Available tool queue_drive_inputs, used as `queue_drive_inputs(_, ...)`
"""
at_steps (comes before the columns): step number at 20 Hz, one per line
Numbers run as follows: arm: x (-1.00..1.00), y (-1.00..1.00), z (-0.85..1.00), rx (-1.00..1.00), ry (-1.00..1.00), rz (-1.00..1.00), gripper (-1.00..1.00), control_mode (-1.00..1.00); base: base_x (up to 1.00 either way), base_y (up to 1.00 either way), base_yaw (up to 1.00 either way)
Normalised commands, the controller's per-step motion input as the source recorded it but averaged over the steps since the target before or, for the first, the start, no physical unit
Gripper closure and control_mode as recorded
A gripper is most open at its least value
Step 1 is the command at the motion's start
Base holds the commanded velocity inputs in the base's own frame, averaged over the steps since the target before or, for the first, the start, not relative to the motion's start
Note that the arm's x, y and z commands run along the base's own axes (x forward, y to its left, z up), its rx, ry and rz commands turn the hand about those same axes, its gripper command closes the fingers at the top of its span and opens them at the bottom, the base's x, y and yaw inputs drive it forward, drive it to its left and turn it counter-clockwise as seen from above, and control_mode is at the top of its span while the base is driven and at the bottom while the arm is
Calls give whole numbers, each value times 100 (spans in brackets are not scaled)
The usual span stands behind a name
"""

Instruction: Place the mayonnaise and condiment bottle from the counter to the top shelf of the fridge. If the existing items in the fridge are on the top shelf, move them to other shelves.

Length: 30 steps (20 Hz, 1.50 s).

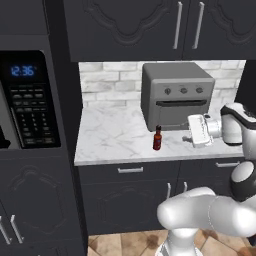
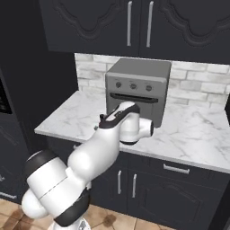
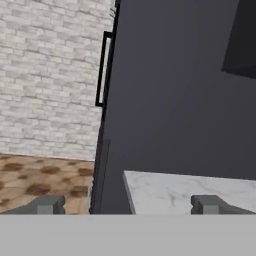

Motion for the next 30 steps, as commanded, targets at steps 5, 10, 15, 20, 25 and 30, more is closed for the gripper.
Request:
queue_drive_inputs(5, 8, 0, -19, -6, 0, 5, -100, -100, 0, 0, 0)
queue_drive_inputs(10, 5, 17, -27, -6, 0, 5, -100, -100, 0, 0, 0)
queue_drive_inputs(15, 19, 16, -20, -1, 0, 1, -100, -100, 0, 0, 0)
queue_drive_inputs(20, 41, 12, -5, 0, 0, 0, -100, -100, 0, 0, 0)
queue_drive_inputs(25, 24, 9, -5, 0, 0, 0, -100, -100, 0, 0, 0)
queue_drive_inputs(30, 17, 0, -10, 0, 0, 0, -100, -100, 0, 0, 0)
